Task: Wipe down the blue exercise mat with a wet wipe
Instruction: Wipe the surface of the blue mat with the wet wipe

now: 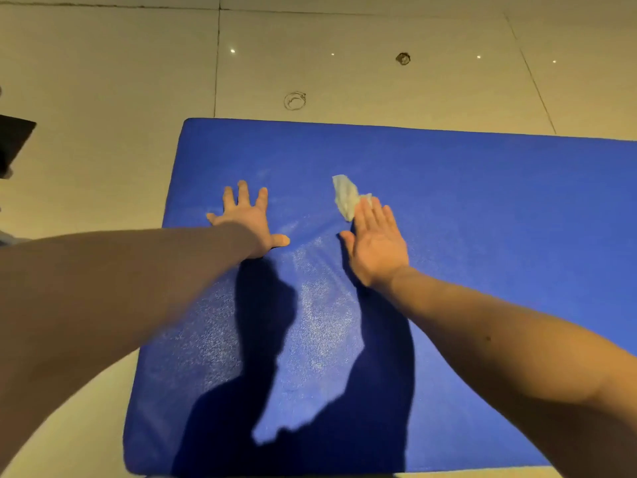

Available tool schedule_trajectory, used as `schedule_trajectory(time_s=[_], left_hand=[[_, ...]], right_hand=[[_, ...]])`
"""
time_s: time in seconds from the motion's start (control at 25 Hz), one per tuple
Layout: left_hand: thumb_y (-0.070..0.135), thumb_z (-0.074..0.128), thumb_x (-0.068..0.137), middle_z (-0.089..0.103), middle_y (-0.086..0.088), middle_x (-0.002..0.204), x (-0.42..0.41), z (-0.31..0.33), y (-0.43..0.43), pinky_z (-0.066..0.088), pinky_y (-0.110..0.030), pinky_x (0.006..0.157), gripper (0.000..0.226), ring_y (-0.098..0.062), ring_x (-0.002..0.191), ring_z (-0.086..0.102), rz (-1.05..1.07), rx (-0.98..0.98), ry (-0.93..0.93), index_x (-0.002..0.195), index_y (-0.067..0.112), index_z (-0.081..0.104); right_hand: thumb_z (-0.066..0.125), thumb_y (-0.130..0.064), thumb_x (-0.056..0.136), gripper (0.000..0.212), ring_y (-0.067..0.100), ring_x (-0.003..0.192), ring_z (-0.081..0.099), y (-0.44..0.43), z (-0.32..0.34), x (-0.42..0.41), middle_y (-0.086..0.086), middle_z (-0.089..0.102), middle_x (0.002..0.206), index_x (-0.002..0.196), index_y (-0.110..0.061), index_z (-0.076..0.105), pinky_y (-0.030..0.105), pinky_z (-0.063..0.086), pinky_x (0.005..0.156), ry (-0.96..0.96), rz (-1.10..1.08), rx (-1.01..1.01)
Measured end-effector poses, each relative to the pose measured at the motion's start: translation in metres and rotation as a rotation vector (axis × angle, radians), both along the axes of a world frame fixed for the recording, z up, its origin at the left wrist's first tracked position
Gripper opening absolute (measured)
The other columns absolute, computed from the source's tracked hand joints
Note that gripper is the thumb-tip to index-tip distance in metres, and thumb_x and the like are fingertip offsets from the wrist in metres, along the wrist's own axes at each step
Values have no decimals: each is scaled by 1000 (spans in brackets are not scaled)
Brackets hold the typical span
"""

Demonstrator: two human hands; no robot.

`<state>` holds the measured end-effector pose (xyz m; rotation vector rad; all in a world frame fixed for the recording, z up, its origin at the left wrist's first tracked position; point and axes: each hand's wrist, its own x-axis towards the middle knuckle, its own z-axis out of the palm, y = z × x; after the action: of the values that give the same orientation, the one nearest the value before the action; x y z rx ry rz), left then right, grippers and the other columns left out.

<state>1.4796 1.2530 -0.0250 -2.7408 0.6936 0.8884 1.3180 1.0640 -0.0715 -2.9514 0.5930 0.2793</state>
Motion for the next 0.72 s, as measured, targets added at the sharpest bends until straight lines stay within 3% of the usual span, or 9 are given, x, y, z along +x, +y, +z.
schedule_trajectory(time_s=[0.12, 0.2, 0.36, 0.52, 0.72], left_hand=[[67, 62, 87, -17, 0, 167, -7, 16, 31, 41, -53, 107, 107, -27, 154, -9, -197, 65, 0, 160, 33, -6], [65, 65, 86, -17, 1, 167, -11, 23, 48, 42, -49, 106, 107, -26, 154, -9, -256, 96, 19, 160, 34, -6], [64, 68, 85, -18, 3, 166, -26, 18, 68, 41, -50, 107, 111, -25, 154, -11, -235, 82, 12, 160, 34, -8], [56, 70, 87, -13, 1, 167, -38, 13, 71, 40, -49, 107, 105, -24, 154, -7, -145, 45, -27, 161, 33, 0], [51, 66, 92, -3, -3, 166, -74, 19, 83, 46, -40, 87, 93, -28, 152, 4, -113, 101, -41, 160, 23, 9]], right_hand=[[16, -48, 104, 72, 32, 153, 1, 1, 3, -3, 17, 9, 165, 156, 1, 12, 46, 1, 124, 29, -181, 36], [18, -45, 105, 69, 34, 152, 0, 31, 5, 3, 18, 9, 164, 155, 1, 13, 47, 2, 124, 17, -184, 79], [19, -45, 101, 67, 33, 152, 5, 114, 5, 4, 18, 17, 162, 153, -4, 23, 47, 8, 123, -13, 37, 171], [22, -44, 105, 66, 29, 153, 0, 102, 7, -6, 15, 12, 165, 157, -3, 15, 45, 1, 124, 24, 195, 73], [21, -41, 105, 64, 31, 152, 5, 57, 14, -36, 16, 15, 163, 155, -1, 18, 45, 4, 124, 77, -61, -15]])
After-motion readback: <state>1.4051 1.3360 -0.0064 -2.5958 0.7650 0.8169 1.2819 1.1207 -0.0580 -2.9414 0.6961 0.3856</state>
